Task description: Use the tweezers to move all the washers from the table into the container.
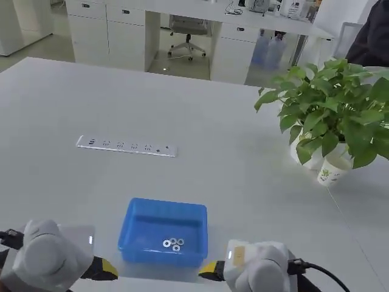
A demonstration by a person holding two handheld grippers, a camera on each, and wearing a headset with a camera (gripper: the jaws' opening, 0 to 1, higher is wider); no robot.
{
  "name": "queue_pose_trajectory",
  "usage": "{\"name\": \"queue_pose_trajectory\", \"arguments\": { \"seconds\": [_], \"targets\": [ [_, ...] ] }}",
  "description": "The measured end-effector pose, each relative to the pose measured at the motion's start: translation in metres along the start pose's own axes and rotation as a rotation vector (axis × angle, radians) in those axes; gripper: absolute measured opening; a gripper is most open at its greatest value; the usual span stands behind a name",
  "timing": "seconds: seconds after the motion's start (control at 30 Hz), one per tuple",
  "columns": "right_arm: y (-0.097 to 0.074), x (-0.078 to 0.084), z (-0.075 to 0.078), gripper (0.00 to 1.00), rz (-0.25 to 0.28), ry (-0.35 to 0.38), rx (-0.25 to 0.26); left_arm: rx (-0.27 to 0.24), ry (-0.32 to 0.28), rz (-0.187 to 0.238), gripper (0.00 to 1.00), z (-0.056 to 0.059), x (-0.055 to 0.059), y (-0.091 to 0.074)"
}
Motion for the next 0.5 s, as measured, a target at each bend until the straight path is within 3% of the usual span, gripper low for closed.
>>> {"name": "queue_pose_trajectory", "arguments": {
  "seconds": [0.5],
  "targets": [
    [-0.053,0.006,0.008,0.73,0.148,0.142,0.184,-0.171,-0.168,0.161,0.63,0.009,0.007,-0.044]
  ]
}}
Point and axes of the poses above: the centre of the closed fingertips' face, and the gripper's own axes: y roughly forward along the fingers, z roughly to its right, x roughly out of its underside, the point moved 1 cm from there along -y, roughly backward along the fingers
